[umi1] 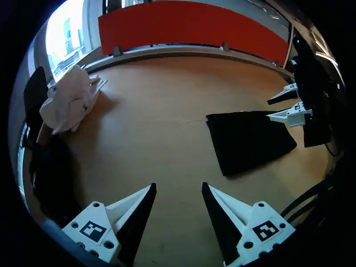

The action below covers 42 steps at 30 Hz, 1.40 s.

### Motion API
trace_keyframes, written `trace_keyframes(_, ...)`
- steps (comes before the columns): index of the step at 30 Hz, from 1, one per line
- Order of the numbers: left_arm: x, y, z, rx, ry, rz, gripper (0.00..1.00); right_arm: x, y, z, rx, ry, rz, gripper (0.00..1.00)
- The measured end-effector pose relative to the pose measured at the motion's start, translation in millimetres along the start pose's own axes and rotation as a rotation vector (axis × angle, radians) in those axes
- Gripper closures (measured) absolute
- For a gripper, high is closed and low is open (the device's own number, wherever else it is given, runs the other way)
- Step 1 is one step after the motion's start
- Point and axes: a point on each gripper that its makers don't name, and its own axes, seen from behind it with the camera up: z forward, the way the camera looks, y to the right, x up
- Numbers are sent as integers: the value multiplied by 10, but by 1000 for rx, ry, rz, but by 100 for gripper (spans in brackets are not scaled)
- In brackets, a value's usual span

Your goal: Fold towel

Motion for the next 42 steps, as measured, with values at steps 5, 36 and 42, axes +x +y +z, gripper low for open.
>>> trace_keyframes(5,13,17,-8,0,2,1,25,-146,-13,-108,-2,-4,11,0)
trace_keyframes(36,6,94,-48,0,8,10,25,-1090,-132,-719,-18,-45,86,0)
trace_keyframes(42,4,102,-44,-2,7,12,25,-1249,-125,-779,-19,-57,95,0)
